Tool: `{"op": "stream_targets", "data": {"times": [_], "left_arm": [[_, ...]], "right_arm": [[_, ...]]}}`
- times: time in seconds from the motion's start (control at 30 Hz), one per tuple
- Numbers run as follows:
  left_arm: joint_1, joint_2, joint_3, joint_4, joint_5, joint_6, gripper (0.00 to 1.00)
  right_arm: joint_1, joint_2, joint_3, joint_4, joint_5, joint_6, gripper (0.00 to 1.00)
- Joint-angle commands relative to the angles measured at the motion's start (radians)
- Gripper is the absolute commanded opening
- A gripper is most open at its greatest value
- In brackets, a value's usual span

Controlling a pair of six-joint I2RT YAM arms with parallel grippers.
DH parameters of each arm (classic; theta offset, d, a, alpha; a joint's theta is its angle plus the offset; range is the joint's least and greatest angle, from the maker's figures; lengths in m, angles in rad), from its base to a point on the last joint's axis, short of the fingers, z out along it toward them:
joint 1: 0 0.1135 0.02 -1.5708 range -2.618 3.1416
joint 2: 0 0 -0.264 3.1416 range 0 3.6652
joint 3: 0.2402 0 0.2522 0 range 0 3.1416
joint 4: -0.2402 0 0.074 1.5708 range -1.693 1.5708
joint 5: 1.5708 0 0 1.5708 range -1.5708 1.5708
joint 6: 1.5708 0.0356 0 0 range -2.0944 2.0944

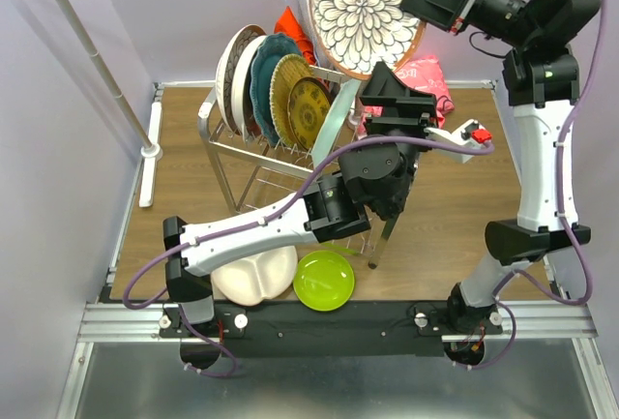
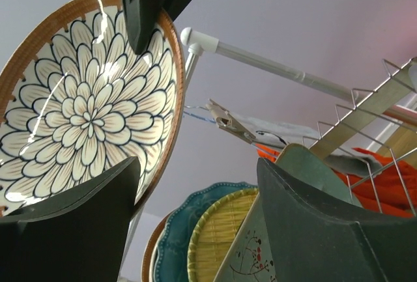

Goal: Load the plates into the dish rack
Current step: Pass the plate from the left arm to the right, then pass the plate from the right arm to the left

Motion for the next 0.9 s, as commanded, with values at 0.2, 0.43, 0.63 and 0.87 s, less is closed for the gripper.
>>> {"op": "stream_targets", "data": {"times": [0.2,0.43,0.63,0.87], "left_arm": [[-0.045,-0.045,-0.042,0.042,-0.087,-0.009,0.80],[-0.062,-0.085,-0.122,0.080,-0.097,-0.006,0.80],[-0.076,-0.098,-0.128,0.132,-0.100,0.009,0.80],[-0.117,-0.116,-0.086,0.259,-0.093,-0.015,0.83]], "right_arm": [[-0.178,-0.031,0.094,0.313,-0.010,0.271,0.01],[-0.248,-0.044,0.070,0.369,-0.007,0.297,0.01],[-0.323,-0.064,0.042,0.398,-0.023,0.312,0.01],[-0.419,-0.090,-0.042,0.404,-0.043,0.283,0.01]]}}
